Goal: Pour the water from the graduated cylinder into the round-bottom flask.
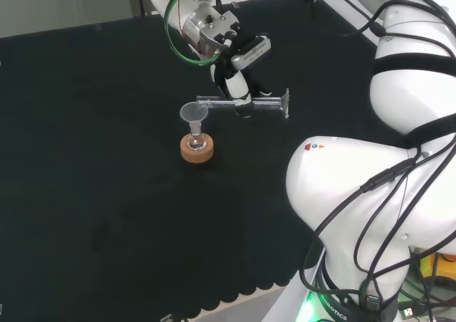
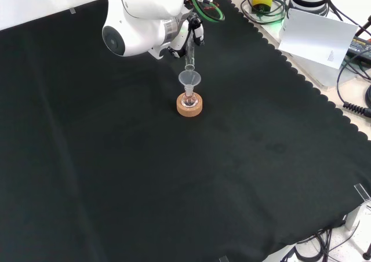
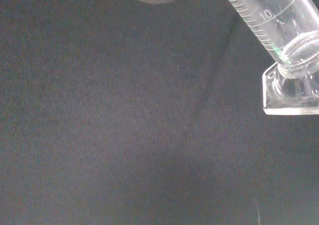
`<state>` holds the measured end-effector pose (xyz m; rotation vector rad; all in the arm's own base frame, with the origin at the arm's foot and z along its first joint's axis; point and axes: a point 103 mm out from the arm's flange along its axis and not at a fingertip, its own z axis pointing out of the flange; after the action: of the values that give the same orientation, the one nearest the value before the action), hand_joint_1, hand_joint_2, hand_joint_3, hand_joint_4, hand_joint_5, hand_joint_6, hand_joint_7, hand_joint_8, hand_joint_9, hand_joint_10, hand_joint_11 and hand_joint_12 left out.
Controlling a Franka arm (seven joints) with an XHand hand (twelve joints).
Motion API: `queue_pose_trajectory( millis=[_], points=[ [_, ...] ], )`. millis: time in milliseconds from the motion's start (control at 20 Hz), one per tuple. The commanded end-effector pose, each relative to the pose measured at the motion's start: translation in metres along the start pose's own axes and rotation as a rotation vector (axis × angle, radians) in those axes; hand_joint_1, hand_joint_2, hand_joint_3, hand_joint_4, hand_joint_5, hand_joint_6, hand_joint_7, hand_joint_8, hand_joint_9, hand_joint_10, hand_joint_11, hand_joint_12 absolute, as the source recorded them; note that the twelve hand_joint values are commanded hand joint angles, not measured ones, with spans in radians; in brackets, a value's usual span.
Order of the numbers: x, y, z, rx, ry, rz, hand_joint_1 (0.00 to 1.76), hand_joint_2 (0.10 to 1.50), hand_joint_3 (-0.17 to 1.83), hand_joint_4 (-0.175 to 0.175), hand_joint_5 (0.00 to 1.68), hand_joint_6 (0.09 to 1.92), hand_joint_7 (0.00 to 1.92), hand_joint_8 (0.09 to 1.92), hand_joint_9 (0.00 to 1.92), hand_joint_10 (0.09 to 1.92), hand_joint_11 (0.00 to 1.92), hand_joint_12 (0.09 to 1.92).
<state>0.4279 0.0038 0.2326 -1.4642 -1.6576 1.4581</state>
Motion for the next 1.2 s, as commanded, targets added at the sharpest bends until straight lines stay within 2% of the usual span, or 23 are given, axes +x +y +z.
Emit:
queue_pose_trajectory(
  millis=[50, 200, 450, 700, 1200],
  points=[
    [0.0, 0.0, 0.0, -0.019, -0.001, -0.005, 1.26, 1.12, 0.0, -0.175, 0.96, 1.02, 1.0, 1.01, 1.49, 0.09, 1.3, 0.73],
    [0.0, 0.001, 0.001, -0.035, 0.0, -0.021, 1.26, 1.12, 0.0, -0.175, 0.96, 1.02, 1.0, 1.01, 1.49, 0.09, 1.31, 0.73],
    [-0.005, 0.001, 0.006, -0.098, 0.016, -0.051, 1.26, 1.12, 0.0, -0.175, 0.96, 1.02, 1.0, 1.01, 1.49, 0.09, 1.31, 0.73],
    [-0.012, 0.004, 0.012, -0.182, 0.04, -0.11, 1.26, 1.12, 0.0, -0.175, 0.96, 1.02, 1.0, 1.01, 1.49, 0.09, 1.31, 0.73],
    [-0.022, 0.001, 0.009, -0.43, 0.069, -0.201, 1.26, 1.11, 0.0, -0.175, 0.97, 1.01, 1.0, 1.0, 1.5, 0.09, 1.33, 0.72]
  ],
)
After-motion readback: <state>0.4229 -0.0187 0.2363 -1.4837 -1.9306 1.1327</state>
